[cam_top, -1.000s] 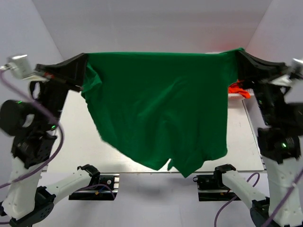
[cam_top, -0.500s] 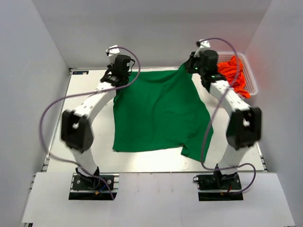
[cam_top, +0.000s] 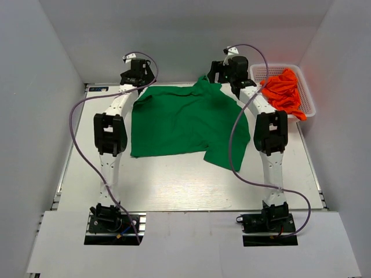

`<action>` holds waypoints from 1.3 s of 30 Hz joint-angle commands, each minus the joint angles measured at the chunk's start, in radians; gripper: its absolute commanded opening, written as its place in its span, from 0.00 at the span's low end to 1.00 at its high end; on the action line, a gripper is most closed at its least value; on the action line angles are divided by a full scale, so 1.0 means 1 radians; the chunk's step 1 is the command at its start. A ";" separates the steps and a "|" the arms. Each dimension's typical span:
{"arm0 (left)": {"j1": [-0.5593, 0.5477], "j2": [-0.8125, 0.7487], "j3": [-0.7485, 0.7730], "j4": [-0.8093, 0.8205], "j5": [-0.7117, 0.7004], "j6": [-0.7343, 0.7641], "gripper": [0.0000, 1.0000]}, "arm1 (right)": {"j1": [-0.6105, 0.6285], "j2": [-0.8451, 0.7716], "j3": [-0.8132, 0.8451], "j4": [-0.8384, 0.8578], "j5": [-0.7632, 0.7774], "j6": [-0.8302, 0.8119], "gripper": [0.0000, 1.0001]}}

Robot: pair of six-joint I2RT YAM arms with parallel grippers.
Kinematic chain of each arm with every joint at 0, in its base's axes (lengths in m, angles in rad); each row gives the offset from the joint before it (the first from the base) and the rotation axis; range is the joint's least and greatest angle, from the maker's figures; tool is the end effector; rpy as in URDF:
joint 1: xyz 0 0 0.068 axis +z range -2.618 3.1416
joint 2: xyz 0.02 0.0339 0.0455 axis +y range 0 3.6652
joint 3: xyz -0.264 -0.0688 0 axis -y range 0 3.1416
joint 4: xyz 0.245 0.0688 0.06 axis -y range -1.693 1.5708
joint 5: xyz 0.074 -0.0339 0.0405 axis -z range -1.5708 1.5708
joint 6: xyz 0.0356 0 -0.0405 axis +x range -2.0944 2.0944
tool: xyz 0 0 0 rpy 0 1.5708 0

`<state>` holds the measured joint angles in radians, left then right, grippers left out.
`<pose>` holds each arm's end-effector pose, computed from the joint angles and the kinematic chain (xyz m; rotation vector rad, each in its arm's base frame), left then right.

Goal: Fold and stack the t-shirts
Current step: Flatten out the tshirt

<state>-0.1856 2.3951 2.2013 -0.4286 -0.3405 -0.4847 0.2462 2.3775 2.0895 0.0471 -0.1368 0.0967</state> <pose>0.5458 -0.0904 0.2418 -0.5066 2.0922 -0.0139 0.5503 0.1433 0.2580 -0.2337 1.8096 0.3667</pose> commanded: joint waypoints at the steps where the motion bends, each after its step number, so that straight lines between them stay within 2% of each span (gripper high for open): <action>1: 0.008 -0.154 0.000 -0.041 0.101 -0.008 1.00 | 0.002 -0.116 0.066 0.013 -0.087 0.003 0.90; 3: 0.008 -0.226 -0.110 -0.065 0.101 -0.018 1.00 | 0.010 -0.188 0.018 -0.046 -0.109 0.017 0.90; 4: 0.008 -0.310 -0.156 -0.096 0.101 -0.037 1.00 | 0.018 -0.219 -0.090 -0.082 -0.119 0.021 0.90; 5: 0.008 -0.354 -0.208 -0.113 0.124 -0.066 1.00 | 0.028 -0.326 -0.136 -0.113 -0.115 0.031 0.90; 6: 0.008 -0.399 -0.321 -0.130 0.136 -0.083 1.00 | 0.036 -0.366 -0.188 -0.121 -0.115 0.031 0.90; 7: 0.008 -0.443 -0.380 -0.165 0.150 -0.095 1.00 | 0.042 -0.406 -0.359 -0.130 -0.100 0.046 0.90; 8: 0.008 -0.540 -0.438 -0.186 0.150 -0.110 1.00 | 0.053 -0.538 -0.415 -0.138 -0.066 0.058 0.90; 9: 0.008 -0.588 -0.571 -0.203 0.150 -0.153 1.00 | 0.062 -0.581 -0.477 -0.144 -0.048 0.075 0.90; 10: 0.008 -0.632 -0.641 -0.222 0.150 -0.178 1.00 | 0.067 -0.666 -0.649 -0.147 -0.029 0.112 0.90; 11: 0.008 -0.721 -0.772 -0.222 0.141 -0.202 1.00 | 0.073 -0.745 -0.699 -0.165 0.004 0.126 0.90; 12: 0.008 -0.761 -0.835 -0.222 0.141 -0.228 1.00 | 0.073 -0.777 -0.742 -0.188 0.014 0.139 0.90; 16: 0.008 -0.892 -1.113 -0.199 0.165 -0.290 1.00 | 0.093 -1.016 -1.084 -0.236 0.072 0.247 0.90; 22: 0.008 -0.927 -1.261 -0.153 0.167 -0.330 1.00 | 0.102 -1.150 -1.292 -0.317 0.132 0.331 0.90; 26: 0.008 -0.860 -1.282 -0.125 0.167 -0.348 0.87 | 0.102 -1.192 -1.394 -0.317 0.183 0.386 0.90; 27: 0.008 -0.843 -1.282 -0.125 0.167 -0.362 0.78 | 0.100 -1.196 -1.402 -0.322 0.196 0.396 0.90; 30: 0.017 -0.795 -1.282 -0.112 0.167 -0.383 0.63 | 0.099 -1.201 -1.433 -0.323 0.203 0.428 0.90; 35: 0.028 -0.769 -1.292 -0.102 0.167 -0.407 0.55 | 0.097 -1.195 -1.444 -0.374 0.218 0.437 0.90; 39: 0.037 -0.760 -1.327 -0.091 0.167 -0.428 0.44 | 0.099 -1.195 -1.461 -0.395 0.227 0.448 0.90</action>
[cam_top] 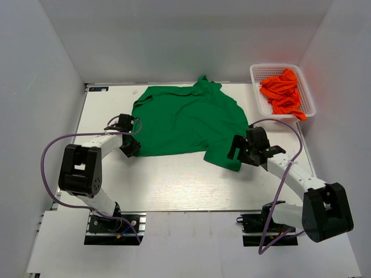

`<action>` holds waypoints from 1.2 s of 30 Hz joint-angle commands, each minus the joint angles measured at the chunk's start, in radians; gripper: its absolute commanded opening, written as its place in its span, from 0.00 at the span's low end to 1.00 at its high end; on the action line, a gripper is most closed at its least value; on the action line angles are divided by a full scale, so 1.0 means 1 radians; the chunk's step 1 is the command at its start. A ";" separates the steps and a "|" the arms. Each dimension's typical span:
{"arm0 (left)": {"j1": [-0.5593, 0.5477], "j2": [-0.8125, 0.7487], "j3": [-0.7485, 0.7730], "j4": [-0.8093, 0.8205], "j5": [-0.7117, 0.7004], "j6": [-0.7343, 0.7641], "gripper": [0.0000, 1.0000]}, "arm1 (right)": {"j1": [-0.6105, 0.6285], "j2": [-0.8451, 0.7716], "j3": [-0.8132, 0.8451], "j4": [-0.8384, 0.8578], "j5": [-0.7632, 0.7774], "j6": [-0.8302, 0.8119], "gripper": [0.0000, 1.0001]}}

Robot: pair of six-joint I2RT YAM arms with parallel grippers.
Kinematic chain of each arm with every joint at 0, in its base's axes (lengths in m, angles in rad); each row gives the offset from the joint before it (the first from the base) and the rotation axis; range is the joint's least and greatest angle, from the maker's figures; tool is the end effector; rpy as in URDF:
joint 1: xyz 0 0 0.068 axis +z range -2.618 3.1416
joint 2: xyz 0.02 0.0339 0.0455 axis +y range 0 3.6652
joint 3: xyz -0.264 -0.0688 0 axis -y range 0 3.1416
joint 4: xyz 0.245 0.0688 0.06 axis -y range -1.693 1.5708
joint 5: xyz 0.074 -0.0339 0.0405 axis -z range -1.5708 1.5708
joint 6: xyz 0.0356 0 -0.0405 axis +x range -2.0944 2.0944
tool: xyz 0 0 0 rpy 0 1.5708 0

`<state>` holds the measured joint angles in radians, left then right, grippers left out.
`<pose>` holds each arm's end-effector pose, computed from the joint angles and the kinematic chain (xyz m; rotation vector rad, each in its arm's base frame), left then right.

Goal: Fold and stack the t-shirts
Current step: Flatten out the tshirt

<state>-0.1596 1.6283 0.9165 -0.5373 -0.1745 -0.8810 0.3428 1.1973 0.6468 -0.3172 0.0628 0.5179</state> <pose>0.2916 -0.0407 0.1590 -1.0169 2.5843 -0.0132 0.2218 0.0768 0.1987 0.2434 2.4483 0.3062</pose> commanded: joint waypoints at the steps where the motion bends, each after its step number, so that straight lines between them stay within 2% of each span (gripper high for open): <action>1: 0.011 0.007 -0.042 0.026 0.001 -0.032 0.38 | 0.004 -0.005 -0.022 -0.029 0.010 0.027 0.90; 3: 0.020 0.007 -0.042 0.026 0.001 -0.032 0.30 | 0.007 0.004 -0.027 -0.036 -0.003 0.036 0.90; 4: 0.020 0.016 -0.042 0.026 0.001 -0.032 0.18 | 0.009 0.016 -0.033 -0.045 -0.030 0.040 0.90; 7: 0.020 0.016 -0.042 0.017 0.001 -0.032 0.00 | 0.015 0.041 -0.061 -0.030 -0.052 0.053 0.89; 13: 0.020 0.005 -0.042 0.039 0.024 -0.007 0.00 | 0.027 0.126 -0.022 -0.008 -0.078 0.027 0.85; 14: 0.020 -0.004 -0.053 0.039 0.033 -0.007 0.00 | 0.027 0.161 -0.019 0.022 -0.102 0.027 0.69; 17: 0.020 -0.028 -0.053 0.066 0.033 0.007 0.00 | 0.032 0.214 0.006 0.027 -0.143 0.007 0.48; 19: 0.020 -0.053 -0.053 0.066 0.033 0.019 0.00 | 0.030 0.228 0.013 0.032 -0.138 0.005 0.19; 20: 0.020 -0.064 -0.053 0.066 0.033 0.030 0.00 | 0.027 0.226 0.023 0.035 -0.133 0.014 0.00; 23: 0.009 -0.123 -0.019 0.036 0.006 0.049 0.00 | 0.027 0.173 0.051 0.027 -0.100 0.024 0.00; 29: 0.000 -0.300 0.140 -0.003 -0.019 0.118 0.00 | 0.019 -0.040 0.238 -0.029 0.093 -0.047 0.00; 30: 0.000 -0.358 0.168 -0.003 -0.029 0.129 0.00 | 0.021 -0.071 0.337 -0.039 0.126 -0.076 0.00; 32: 0.000 -0.410 0.252 -0.003 -0.029 0.166 0.00 | 0.021 -0.096 0.413 -0.095 0.138 -0.125 0.00; 33: 0.000 -0.433 0.283 0.008 -0.029 0.180 0.00 | 0.021 -0.110 0.541 -0.102 0.150 -0.133 0.00; 36: 0.000 -0.498 0.456 -0.001 -0.065 0.212 0.00 | 0.021 -0.148 0.669 -0.117 0.192 -0.182 0.00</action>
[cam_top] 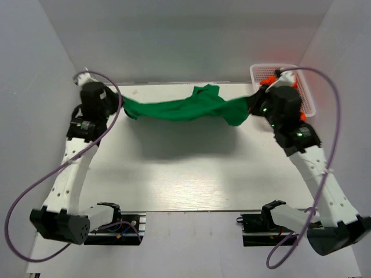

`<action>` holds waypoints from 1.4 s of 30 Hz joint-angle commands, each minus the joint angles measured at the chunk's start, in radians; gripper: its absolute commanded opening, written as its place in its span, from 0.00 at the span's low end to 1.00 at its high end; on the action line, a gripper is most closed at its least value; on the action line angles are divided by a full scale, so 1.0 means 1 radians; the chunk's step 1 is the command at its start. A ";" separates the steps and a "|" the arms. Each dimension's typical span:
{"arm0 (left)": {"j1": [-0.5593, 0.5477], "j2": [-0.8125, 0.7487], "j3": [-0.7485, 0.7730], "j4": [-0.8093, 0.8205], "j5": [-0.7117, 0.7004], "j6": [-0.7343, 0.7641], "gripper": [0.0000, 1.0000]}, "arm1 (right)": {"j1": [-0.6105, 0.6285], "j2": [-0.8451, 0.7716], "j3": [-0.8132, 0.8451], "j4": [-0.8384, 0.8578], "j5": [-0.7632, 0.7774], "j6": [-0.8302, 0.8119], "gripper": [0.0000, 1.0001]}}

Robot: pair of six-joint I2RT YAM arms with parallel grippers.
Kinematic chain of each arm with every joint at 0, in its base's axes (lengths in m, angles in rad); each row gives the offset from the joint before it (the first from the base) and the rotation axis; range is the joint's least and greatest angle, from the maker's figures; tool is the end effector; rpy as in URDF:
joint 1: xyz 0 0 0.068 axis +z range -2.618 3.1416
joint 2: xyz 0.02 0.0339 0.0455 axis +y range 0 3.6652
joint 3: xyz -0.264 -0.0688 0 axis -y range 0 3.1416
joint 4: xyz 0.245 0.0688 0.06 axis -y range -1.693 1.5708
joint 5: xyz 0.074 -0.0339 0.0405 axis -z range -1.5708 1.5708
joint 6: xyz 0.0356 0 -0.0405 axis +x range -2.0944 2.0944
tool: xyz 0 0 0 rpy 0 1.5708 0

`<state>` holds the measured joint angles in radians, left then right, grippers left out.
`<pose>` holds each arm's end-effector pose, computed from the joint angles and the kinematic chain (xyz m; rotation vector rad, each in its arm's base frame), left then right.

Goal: Fold and stack the t-shirts
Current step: Flatten out the tshirt

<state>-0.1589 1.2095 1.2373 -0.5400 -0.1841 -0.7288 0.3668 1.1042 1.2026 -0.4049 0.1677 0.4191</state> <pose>0.2626 -0.0355 0.3738 -0.6956 1.9735 -0.3507 0.2291 0.0817 0.4001 0.1655 1.8835 0.3827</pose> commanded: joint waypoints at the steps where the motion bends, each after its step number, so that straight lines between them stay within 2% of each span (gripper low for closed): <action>1: -0.001 -0.088 0.169 -0.008 -0.064 0.075 0.00 | -0.002 -0.061 0.194 -0.023 0.113 -0.094 0.00; 6: -0.001 -0.123 0.374 -0.008 -0.097 0.141 0.00 | -0.003 -0.095 0.369 0.012 0.167 -0.230 0.00; 12: -0.001 -0.145 0.611 -0.018 -0.014 0.236 0.00 | 0.000 -0.092 0.670 0.012 0.064 -0.354 0.00; 14: -0.001 -0.166 0.652 -0.029 0.018 0.249 0.00 | 0.000 -0.090 0.771 0.002 0.032 -0.397 0.00; 18: 0.009 -0.224 0.677 -0.018 0.078 0.261 0.00 | 0.000 -0.118 0.848 0.006 -0.035 -0.454 0.00; 25: 0.018 -0.329 0.679 -0.034 0.181 0.261 0.00 | -0.003 -0.216 0.862 0.077 -0.108 -0.499 0.00; 36: 0.018 -0.401 0.728 -0.113 0.345 0.224 0.00 | -0.006 -0.323 0.799 0.067 -0.192 -0.464 0.00; 39: 0.018 -0.426 0.676 -0.143 0.345 0.204 0.00 | -0.005 -0.351 0.758 0.069 -0.201 -0.451 0.00; 42: 0.018 -0.461 0.589 -0.143 0.299 0.184 0.00 | -0.002 -0.391 0.599 0.121 -0.142 -0.433 0.00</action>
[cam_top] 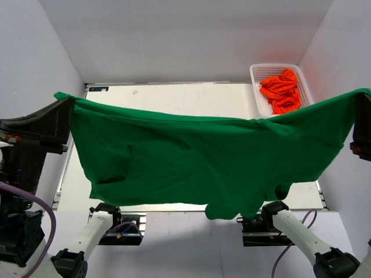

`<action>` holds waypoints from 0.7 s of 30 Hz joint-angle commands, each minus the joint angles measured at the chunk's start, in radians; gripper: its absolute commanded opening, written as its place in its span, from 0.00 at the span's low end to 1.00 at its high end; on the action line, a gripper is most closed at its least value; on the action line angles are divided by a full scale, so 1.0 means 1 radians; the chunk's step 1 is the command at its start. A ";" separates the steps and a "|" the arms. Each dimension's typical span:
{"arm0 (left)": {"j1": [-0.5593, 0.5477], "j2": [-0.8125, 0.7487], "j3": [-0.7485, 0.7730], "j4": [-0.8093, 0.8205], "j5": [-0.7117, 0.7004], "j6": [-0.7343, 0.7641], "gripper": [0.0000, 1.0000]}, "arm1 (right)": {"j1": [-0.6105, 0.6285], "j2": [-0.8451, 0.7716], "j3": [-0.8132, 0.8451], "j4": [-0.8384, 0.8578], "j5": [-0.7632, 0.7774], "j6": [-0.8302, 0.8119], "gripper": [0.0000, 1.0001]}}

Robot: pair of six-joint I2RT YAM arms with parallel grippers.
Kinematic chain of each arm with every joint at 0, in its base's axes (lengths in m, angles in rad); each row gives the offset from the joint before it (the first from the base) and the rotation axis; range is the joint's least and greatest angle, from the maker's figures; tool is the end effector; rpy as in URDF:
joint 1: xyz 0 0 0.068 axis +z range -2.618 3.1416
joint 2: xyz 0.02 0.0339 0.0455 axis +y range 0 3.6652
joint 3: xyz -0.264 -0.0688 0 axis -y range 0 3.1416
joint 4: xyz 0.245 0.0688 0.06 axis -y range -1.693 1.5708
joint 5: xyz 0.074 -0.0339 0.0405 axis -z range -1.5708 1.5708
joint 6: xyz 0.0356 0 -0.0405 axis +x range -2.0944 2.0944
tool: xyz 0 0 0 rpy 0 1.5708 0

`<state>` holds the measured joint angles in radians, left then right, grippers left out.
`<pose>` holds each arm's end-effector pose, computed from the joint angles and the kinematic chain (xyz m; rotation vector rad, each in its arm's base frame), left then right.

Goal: Fold and stack the t-shirts
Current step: Flatten out the tshirt

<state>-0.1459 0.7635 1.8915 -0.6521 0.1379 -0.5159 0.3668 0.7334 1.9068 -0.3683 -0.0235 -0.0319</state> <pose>-0.0233 -0.0015 0.5932 -0.0810 1.1205 -0.6679 -0.0569 -0.0210 0.6184 -0.1743 0.7496 0.3273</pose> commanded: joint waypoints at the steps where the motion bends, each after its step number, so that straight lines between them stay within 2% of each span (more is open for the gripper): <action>1: 0.005 -0.015 -0.086 -0.030 -0.033 -0.029 0.00 | -0.002 -0.020 -0.130 0.085 0.060 0.021 0.00; 6: 0.005 -0.026 -0.322 0.034 -0.047 -0.100 0.00 | -0.003 -0.026 -0.360 0.198 0.131 0.058 0.00; 11: -0.004 0.023 -0.500 0.052 -0.156 -0.137 0.00 | -0.003 0.023 -0.581 0.302 0.236 0.099 0.00; 17: 0.005 0.146 -0.612 0.155 -0.201 -0.147 0.00 | -0.006 0.178 -0.635 0.351 0.335 0.101 0.00; 21: 0.005 0.272 -0.638 0.221 -0.242 -0.147 0.00 | -0.003 0.341 -0.617 0.405 0.365 0.086 0.00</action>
<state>-0.1459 1.0046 1.2545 -0.5308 -0.0460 -0.6537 0.3668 1.0149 1.2652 -0.1112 0.2718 0.0555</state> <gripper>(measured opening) 0.097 0.011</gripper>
